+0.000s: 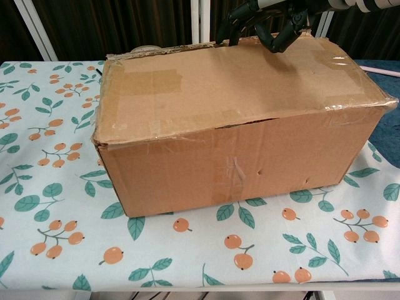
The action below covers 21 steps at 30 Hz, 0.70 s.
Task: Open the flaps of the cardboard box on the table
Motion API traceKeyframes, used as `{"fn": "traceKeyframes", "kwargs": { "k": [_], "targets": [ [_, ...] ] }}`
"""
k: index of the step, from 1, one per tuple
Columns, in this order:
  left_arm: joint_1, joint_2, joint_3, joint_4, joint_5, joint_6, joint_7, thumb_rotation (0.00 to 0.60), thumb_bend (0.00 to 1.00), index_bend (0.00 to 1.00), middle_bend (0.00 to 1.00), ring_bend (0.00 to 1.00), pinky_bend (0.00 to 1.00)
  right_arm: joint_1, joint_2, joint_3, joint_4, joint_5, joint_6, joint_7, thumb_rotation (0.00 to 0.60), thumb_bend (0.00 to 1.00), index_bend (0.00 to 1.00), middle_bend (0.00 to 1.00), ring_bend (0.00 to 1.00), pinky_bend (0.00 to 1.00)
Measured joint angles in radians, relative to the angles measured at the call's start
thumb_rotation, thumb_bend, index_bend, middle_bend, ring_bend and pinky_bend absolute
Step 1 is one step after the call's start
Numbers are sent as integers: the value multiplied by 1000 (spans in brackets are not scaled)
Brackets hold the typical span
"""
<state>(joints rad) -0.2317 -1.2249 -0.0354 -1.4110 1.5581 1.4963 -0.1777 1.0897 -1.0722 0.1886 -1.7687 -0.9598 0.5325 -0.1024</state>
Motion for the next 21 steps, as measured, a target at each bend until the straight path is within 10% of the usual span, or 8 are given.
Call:
{"fn": "traceKeyframes", "kwargs": {
  "k": [21],
  "targets": [
    [3, -3, -6, 3, 6, -15, -18, 400, 0, 88, 121, 97, 199, -72, 113, 64, -101, -83, 10, 202, 600, 901, 289, 406, 0, 0]
  ]
}}
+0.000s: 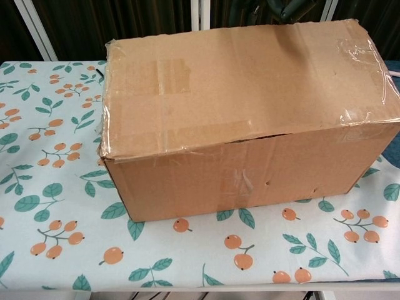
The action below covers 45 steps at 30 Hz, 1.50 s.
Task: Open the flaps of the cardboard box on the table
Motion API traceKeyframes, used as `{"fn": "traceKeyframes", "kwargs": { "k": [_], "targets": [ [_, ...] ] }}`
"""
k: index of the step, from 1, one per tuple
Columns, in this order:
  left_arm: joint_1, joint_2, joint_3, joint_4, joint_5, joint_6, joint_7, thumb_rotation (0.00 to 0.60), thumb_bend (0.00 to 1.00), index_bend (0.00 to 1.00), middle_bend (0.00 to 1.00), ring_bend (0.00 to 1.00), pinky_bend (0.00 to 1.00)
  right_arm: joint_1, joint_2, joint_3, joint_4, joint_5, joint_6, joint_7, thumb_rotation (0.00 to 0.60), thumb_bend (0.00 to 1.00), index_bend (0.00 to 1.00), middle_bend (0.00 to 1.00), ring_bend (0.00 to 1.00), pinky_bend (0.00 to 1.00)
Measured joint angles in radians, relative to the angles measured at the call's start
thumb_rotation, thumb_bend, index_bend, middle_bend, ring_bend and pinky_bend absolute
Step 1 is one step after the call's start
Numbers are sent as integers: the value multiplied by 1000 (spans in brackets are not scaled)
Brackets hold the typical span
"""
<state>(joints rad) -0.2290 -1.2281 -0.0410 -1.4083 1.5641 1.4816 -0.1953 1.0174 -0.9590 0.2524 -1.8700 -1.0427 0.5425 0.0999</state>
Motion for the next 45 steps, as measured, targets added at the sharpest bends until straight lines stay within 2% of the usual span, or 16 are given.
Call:
{"fn": "traceKeyframes", "kwargs": {
  "k": [6, 13, 18, 24, 28, 31, 34, 37, 40, 45],
  "targets": [
    [-3, 6, -2, -18, 4, -4, 14, 395, 0, 88, 121, 97, 199, -54, 75, 47, -57, -93, -24, 149, 600, 889, 255, 439, 0, 0],
    [-7, 12, -4, -42, 9, -10, 32, 397, 0, 89, 121, 97, 199, -135, 179, 94, -134, -275, -30, 357, 600, 844, 202, 470, 0, 0],
    [-10, 20, -3, -59, 11, -18, 44, 398, 0, 89, 121, 97, 199, -191, 251, 96, -173, -455, 16, 493, 600, 755, 17, 472, 0, 0],
    [-13, 29, -3, -73, 6, -30, 49, 396, 0, 92, 120, 97, 199, -266, 358, 41, -188, -759, 204, 697, 600, 733, 0, 471, 0, 0],
    [-15, 32, -4, -81, 10, -32, 53, 391, 0, 92, 120, 97, 199, -322, 434, -35, -178, -967, 389, 810, 600, 730, 0, 471, 0, 0],
    [-16, 35, -3, -87, 12, -34, 56, 393, 0, 92, 120, 97, 199, -352, 481, -99, -165, -1100, 487, 875, 600, 728, 0, 471, 0, 0],
    [-16, 39, -2, -92, 15, -32, 58, 391, 0, 91, 120, 97, 199, -382, 521, -151, -146, -1192, 579, 916, 600, 728, 0, 467, 0, 0],
    [-13, 42, -2, -95, 17, -26, 55, 390, 0, 91, 120, 97, 199, -412, 541, -172, -130, -1205, 667, 920, 600, 729, 0, 451, 0, 0],
    [-9, 44, -2, -94, 17, -20, 48, 388, 0, 92, 120, 97, 199, -439, 547, -179, -114, -1171, 739, 908, 600, 729, 0, 403, 0, 0],
    [-5, 41, 2, -87, 18, -19, 33, 386, 0, 91, 120, 97, 199, -459, 524, -171, -105, -1075, 738, 797, 600, 728, 0, 272, 0, 0]
  ]
}}
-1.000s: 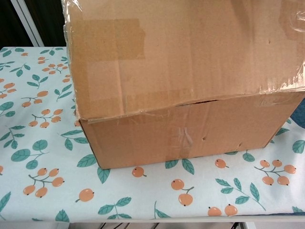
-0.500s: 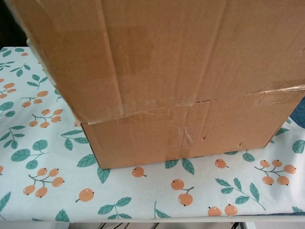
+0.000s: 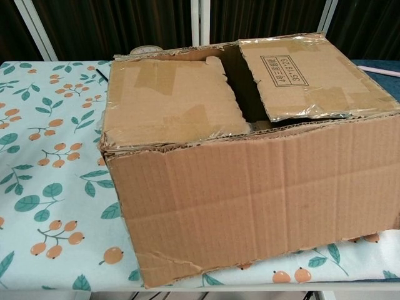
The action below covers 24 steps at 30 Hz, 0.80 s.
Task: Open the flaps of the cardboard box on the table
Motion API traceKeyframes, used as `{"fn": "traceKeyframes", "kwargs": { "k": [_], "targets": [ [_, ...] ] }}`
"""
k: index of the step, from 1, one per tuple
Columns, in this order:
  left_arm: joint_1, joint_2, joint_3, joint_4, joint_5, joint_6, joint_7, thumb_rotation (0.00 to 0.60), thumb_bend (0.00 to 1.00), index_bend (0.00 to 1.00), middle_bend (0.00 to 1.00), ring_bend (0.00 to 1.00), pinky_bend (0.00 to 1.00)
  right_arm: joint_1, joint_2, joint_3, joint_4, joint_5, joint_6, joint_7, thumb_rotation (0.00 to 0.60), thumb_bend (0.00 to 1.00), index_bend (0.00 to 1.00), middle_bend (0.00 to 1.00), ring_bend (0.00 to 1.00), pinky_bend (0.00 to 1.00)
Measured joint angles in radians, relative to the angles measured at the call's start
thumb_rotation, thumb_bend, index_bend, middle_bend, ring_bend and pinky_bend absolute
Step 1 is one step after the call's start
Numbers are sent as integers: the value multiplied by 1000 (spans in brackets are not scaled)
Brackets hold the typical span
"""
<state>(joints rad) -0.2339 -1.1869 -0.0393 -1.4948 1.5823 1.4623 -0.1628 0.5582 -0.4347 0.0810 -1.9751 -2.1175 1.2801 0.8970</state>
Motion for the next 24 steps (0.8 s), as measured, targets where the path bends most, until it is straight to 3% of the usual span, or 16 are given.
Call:
{"fn": "traceKeyframes", "kwargs": {
  "k": [5, 9, 15, 18, 24],
  "targets": [
    [-1, -5, 2, 1, 4, -2, 0, 387, 0, 91, 120, 97, 199, 2, -70, 22, 2, 92, -81, -228, 600, 740, 78, 158, 0, 0],
    [-4, -10, 1, 0, 7, -4, 1, 388, 0, 91, 120, 97, 199, 21, -164, 49, 18, 143, -148, -465, 600, 776, 213, 176, 0, 0],
    [-7, -18, 1, 8, 4, -12, -1, 386, 0, 91, 120, 97, 199, 117, -379, 94, 84, 198, -311, -799, 600, 787, 314, 238, 0, 0],
    [-8, -21, 0, 16, 0, -15, -7, 385, 0, 91, 120, 97, 199, 203, -448, 108, 118, 215, -403, -852, 600, 810, 357, 262, 0, 0],
    [-13, -30, -2, 33, -6, -26, -21, 388, 0, 92, 120, 97, 200, 340, -517, 111, 182, 218, -504, -813, 600, 848, 415, 291, 0, 0]
  ]
}}
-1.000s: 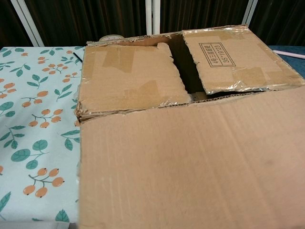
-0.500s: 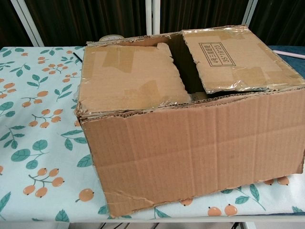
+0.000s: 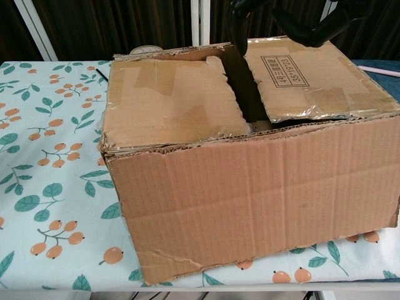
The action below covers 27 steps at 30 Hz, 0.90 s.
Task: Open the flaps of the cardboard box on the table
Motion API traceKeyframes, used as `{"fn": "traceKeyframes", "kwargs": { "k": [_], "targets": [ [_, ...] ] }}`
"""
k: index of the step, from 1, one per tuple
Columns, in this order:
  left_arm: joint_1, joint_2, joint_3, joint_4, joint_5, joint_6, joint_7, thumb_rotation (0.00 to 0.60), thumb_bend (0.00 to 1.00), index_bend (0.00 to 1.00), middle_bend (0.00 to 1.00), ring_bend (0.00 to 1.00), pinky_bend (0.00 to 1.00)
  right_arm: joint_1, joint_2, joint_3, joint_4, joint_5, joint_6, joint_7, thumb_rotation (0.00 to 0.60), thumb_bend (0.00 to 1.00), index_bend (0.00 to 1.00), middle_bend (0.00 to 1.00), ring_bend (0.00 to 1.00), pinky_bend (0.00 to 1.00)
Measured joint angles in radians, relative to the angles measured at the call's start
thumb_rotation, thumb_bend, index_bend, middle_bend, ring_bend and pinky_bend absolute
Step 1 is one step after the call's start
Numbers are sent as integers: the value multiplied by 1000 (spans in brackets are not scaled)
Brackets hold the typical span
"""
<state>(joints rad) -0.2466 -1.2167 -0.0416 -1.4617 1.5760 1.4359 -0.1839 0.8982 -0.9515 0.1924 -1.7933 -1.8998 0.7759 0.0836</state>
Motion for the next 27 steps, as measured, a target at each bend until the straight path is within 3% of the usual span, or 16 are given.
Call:
{"fn": "traceKeyframes", "kwargs": {
  "k": [11, 27],
  "targets": [
    [-11, -11, -5, 14, -1, -9, -19, 382, 0, 91, 120, 97, 200, 130, -52, -55, 61, 1, -96, 49, 600, 996, 465, 331, 0, 0],
    [-10, -21, -3, 35, -1, -3, -40, 367, 0, 91, 120, 97, 199, 171, -59, -117, 68, 61, -143, 5, 600, 1000, 562, 402, 0, 0]
  ]
}}
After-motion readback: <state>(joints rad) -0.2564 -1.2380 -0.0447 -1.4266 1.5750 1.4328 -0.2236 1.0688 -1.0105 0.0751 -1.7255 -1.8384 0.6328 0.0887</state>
